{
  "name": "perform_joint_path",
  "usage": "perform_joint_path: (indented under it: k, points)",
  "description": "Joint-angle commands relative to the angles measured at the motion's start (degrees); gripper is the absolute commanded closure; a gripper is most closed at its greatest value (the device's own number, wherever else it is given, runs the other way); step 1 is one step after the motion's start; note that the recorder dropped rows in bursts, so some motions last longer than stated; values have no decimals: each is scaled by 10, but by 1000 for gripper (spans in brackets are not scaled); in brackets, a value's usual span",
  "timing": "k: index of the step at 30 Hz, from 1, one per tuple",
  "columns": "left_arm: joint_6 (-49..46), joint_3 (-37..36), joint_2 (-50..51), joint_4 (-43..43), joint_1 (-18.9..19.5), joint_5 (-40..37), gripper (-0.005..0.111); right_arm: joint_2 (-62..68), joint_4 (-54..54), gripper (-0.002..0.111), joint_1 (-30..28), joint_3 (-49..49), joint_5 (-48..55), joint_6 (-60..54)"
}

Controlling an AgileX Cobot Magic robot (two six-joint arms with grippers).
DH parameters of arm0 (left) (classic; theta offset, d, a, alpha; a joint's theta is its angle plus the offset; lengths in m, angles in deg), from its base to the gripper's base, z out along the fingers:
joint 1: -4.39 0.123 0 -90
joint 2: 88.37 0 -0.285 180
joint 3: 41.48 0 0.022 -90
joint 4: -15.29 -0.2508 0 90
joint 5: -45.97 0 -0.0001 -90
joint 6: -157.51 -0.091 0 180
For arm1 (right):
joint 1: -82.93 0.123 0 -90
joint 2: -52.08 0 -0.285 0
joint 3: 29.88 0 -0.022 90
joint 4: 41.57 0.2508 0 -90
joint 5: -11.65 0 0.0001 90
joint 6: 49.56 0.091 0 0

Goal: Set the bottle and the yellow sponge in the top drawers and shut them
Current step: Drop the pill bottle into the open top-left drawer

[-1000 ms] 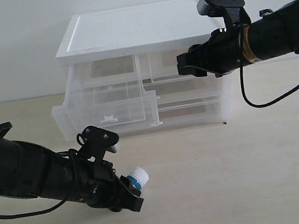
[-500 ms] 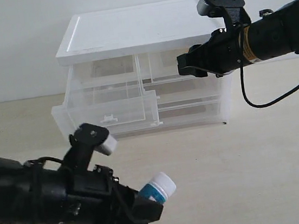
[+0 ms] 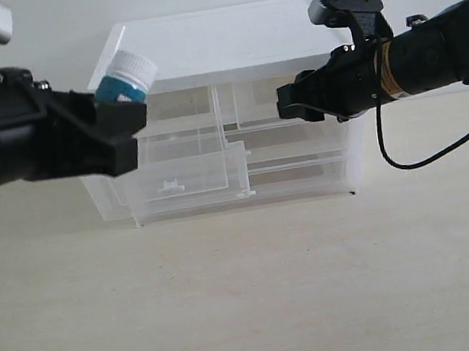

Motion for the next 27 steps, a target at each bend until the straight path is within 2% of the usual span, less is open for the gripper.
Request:
perform_joint_path:
  k: [1,8,14,17,20,21,26,27]
  points:
    - [-12,57,49,-1,26,21,103,-3,7,65,-3,-1,-21,2]
    - [-36,117,165,-5,73,-2,103,-3,10,65,-3,-1,-20,3]
    - [-36,167,262,-28,78,-7,102,-3,3,65,-3,-1,-16,2]
    - [-36,179,265,-28,78,-5,89,-3,3,65,-3,-1,-16,2]
    - [-36,198,265,-31,78,5,51,-3,3,65,-3,-1,-28,1]
    - [-36,201,265,-30,78,9,47,-3,3,65,-3,-1,-30,1]
    - [-36,201,256,-30,78,64,48,-3,-8,65,-3,-1,-42,1]
    - [-36,201,244,-19,78,96,48,-8,-16,65,-4,-1,-47,13]
